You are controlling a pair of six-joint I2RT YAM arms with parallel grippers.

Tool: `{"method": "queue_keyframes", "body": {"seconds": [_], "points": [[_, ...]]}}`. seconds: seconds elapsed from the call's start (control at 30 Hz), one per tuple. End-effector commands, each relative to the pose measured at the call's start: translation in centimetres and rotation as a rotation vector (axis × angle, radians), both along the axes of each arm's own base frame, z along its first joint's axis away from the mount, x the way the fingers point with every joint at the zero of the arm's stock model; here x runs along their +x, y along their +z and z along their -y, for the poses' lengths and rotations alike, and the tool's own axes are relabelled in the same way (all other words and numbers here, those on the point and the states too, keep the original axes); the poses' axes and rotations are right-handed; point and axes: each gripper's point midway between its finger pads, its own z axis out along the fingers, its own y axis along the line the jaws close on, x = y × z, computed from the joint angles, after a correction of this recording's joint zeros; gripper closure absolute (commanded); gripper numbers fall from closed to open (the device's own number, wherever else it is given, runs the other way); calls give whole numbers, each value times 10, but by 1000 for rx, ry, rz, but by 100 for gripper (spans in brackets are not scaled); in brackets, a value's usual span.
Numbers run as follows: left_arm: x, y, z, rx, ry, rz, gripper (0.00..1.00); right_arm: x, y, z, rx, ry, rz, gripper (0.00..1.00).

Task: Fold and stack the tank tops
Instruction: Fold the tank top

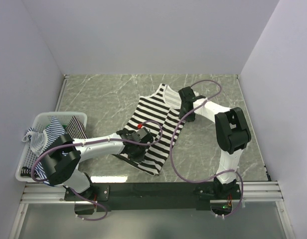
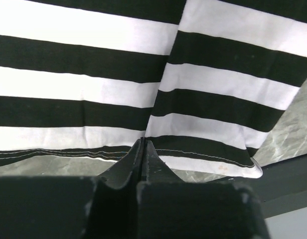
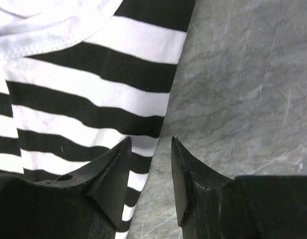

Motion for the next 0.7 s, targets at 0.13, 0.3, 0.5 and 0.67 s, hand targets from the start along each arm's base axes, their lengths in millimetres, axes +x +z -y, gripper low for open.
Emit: {"method": "queue_keyframes", "body": {"seconds": [0.13,0.3,0.5,0.67], "points": [[1,6,-5,11,-3,26,99,17,9,16,-29,-21,16,56],[-1,6,-7,9,1,24,99,19,5,25,-38,-30,4,56],[-3,5,-10,12,-2,18,99,24,4,30,-43,-32,-1,56],[-2,13,-4,-16,-7,22,87,31,7,30,-44,-29,2,56]]}}
